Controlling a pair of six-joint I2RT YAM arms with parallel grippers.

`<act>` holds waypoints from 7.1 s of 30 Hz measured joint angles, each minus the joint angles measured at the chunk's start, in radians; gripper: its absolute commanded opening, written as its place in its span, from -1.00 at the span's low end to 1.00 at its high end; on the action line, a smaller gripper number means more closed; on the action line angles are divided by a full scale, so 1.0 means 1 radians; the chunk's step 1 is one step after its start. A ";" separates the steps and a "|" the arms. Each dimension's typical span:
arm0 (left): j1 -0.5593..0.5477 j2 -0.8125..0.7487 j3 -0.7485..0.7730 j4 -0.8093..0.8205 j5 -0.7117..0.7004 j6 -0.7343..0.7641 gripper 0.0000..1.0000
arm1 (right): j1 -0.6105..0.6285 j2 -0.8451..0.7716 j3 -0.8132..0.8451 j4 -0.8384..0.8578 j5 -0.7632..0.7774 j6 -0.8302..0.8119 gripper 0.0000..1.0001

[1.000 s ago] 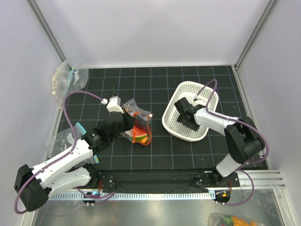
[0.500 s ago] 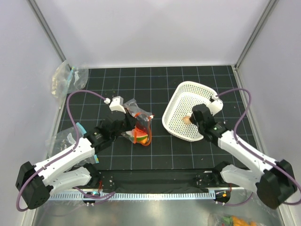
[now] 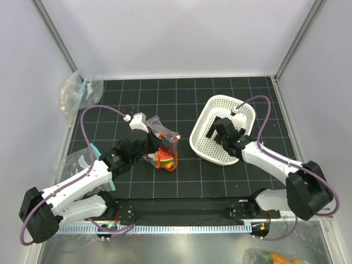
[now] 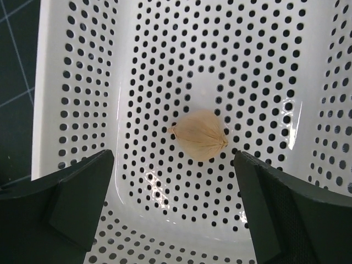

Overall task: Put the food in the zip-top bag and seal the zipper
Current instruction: Pick up the fake food from the bin, then place the fake food in the zipper food storage bag, then adjust the zipper food storage bag at the center of the board.

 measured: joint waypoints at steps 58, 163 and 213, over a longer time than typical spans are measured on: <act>0.000 0.026 0.015 0.010 0.087 0.007 -0.98 | 0.364 -0.325 -0.235 0.585 -0.377 -0.552 -0.54; -0.096 0.317 0.116 0.209 0.446 0.159 -0.53 | 0.167 -0.176 -0.161 0.447 -0.322 -0.290 -0.97; -0.099 0.515 0.164 0.217 0.381 0.193 -0.73 | 0.102 -0.299 -0.306 0.602 -0.384 -0.199 0.47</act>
